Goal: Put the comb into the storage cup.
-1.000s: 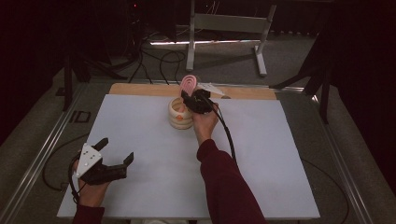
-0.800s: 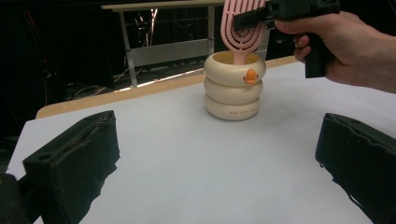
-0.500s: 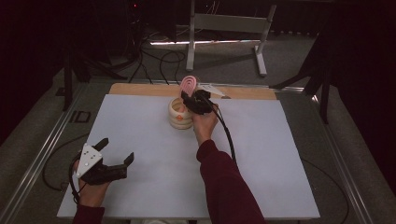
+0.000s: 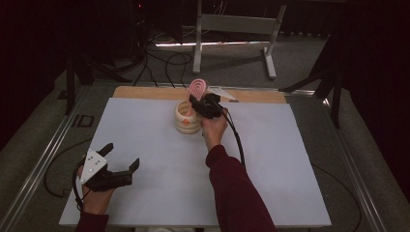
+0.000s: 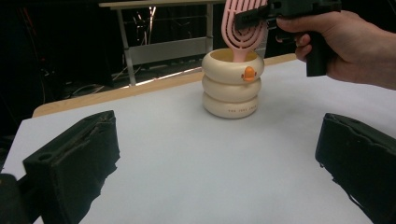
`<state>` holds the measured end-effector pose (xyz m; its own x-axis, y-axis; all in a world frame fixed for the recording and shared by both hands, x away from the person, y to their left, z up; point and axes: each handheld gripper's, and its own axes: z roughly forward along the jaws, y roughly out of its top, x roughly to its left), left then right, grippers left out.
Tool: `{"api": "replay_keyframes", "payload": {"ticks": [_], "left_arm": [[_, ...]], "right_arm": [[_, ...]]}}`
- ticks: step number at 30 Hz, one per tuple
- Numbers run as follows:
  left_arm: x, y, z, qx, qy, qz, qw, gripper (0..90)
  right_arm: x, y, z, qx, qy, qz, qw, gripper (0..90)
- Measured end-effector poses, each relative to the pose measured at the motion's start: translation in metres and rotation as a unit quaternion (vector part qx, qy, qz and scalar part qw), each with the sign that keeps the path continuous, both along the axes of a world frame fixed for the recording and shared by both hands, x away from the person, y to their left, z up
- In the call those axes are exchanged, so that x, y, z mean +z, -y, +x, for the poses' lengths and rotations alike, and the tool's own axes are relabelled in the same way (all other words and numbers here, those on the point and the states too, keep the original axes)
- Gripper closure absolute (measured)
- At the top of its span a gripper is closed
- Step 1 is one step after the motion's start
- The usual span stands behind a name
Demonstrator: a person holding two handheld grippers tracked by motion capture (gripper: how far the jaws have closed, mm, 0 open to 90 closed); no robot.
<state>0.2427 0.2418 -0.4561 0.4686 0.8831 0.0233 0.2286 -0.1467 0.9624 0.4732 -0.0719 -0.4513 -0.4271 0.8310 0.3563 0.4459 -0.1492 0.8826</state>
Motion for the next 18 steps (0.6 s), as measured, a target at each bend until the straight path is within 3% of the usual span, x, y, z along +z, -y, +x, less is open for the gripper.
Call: {"api": "replay_keyframes", "payload": {"ticks": [18], "left_arm": [[-0.0012,0.002,0.0004,-0.002,-0.002,0.002,1.0,0.3]], "right_arm": [[-0.0034,0.0086,-0.0007,-0.003,-0.003,-0.003,1.0,60.6]]}}
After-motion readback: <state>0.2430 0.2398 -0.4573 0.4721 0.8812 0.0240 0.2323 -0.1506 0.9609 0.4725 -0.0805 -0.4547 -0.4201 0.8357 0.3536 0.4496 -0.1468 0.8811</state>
